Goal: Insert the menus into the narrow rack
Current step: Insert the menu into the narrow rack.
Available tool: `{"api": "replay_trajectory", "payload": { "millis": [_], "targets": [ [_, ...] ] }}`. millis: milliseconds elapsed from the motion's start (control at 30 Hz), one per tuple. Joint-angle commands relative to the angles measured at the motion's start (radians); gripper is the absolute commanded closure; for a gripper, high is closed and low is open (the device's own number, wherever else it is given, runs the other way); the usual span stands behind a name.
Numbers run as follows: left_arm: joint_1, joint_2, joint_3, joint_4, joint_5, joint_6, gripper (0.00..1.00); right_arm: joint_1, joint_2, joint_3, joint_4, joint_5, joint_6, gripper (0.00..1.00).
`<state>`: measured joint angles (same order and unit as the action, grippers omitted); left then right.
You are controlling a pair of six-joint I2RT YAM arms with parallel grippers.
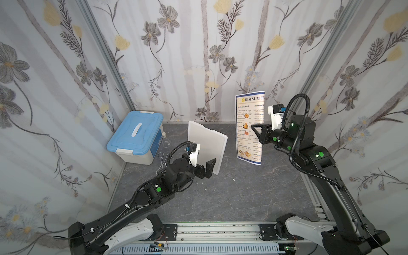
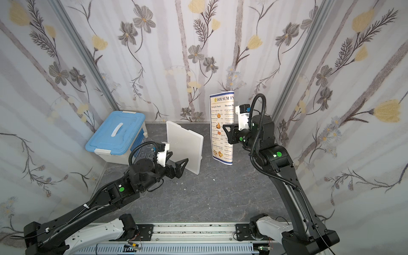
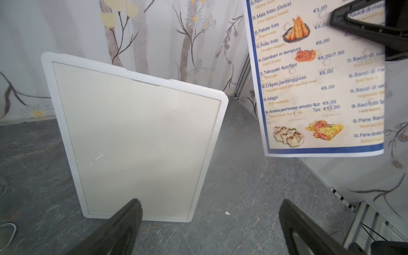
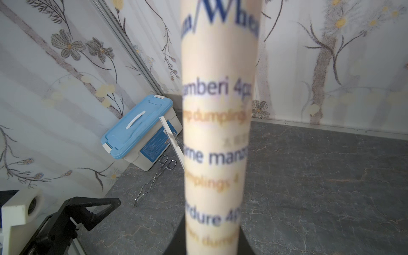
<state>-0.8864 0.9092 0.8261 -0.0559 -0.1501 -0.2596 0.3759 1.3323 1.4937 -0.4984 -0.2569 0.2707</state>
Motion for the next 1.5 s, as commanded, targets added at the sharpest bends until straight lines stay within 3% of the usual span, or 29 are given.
{"api": "replay_trajectory", "payload": {
  "millis": [0, 167, 400, 567, 800, 1467],
  "targets": [
    [0.045, 0.012, 0.008, 0.090, 0.153, 0.036, 0.00, 0.001, 0.037, 0.051, 0.078, -0.001, -0.045, 0.79],
    [0.109, 0.097, 0.083, 0.109, 0.327, 0.077, 0.00, 0.001, 0.131, 0.162, 0.098, -0.032, -0.069, 0.79],
    [0.179, 0.154, 0.085, 0.173, 0.441, 0.085, 0.00, 0.000, 0.251, 0.291, 0.121, -0.084, -0.089, 0.80],
    [0.240, 0.161, 0.070, 0.191, 0.473, 0.067, 0.00, -0.001, 0.339, 0.370, 0.106, -0.124, -0.098, 0.81],
    [0.290, 0.159, 0.047, 0.187, 0.488, 0.059, 0.00, 0.000, 0.347, 0.391, 0.116, -0.157, -0.085, 0.81],
    [0.320, 0.129, -0.004, 0.190, 0.480, 0.060, 0.00, -0.001, 0.331, 0.376, 0.076, -0.197, -0.103, 0.84]
  ]
}}
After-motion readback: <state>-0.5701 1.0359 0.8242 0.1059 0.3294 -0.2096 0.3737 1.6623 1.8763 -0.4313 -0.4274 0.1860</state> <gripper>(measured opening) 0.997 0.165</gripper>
